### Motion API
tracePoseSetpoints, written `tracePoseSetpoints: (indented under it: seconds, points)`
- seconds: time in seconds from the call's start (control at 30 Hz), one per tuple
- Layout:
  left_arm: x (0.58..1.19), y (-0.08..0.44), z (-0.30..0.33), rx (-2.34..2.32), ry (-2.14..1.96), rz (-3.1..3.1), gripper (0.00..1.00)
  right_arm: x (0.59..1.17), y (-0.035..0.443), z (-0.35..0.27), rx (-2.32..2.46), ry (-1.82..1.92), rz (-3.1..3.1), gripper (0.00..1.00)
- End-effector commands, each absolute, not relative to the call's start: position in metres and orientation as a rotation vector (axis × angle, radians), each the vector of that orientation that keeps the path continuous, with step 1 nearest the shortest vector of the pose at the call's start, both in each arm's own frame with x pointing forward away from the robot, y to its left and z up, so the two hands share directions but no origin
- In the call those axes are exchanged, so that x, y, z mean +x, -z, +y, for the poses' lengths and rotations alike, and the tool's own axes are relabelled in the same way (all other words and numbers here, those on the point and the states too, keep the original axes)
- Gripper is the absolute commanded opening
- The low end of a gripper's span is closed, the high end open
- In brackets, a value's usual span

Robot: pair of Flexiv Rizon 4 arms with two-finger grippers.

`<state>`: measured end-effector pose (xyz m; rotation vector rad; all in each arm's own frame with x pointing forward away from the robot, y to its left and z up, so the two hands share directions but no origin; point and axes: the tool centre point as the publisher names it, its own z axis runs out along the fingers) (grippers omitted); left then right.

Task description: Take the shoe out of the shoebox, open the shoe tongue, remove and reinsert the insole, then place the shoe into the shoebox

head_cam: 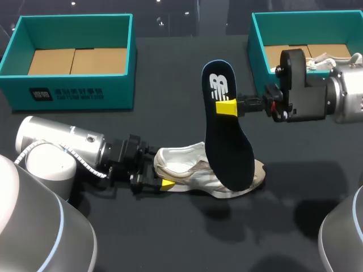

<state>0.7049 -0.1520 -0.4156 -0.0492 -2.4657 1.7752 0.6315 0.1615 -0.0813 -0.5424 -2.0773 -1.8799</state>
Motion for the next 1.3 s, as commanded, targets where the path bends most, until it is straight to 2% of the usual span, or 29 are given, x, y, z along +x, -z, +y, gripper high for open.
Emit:
tracePoseSetpoints:
  seconds: [0.03,0.87,0.9,0.93,0.97,1.0,1.3]
  points:
    - [0.7037,0.4173,-0.1496,-0.048,-1.775,-2.467,0.0,0.6131,0.0816,0.152,-0.631,1.938,-2.08,0.0]
    - [0.7025,0.4161,-0.1494,-0.05,-1.771,-2.46,0.0,0.609,0.0892,0.1454,-0.574,1.947,-2.045,0.0]
    - [0.7017,0.4158,-0.1492,-0.055,-1.767,-2.46,0.11,0.609,0.0892,0.1454,-0.574,1.947,-2.045,0.0]
    - [0.7012,0.4156,-0.1489,-0.056,-1.766,-2.46,0.32,0.609,0.0892,0.1454,-0.574,1.947,-2.045,0.0]
    - [0.7007,0.4153,-0.1486,-0.056,-1.766,-2.459,0.71,0.609,0.0892,0.1454,-0.574,1.947,-2.045,0.0]
    - [0.7,0.4149,-0.148,-0.057,-1.765,-2.458,1.0,0.609,0.0892,0.1454,-0.574,1.947,-2.045,0.0]
    - [0.6986,0.4084,-0.1412,-0.024,-1.662,-2.535,1.0,0.609,0.0892,0.1454,-0.574,1.947,-2.045,0.0]
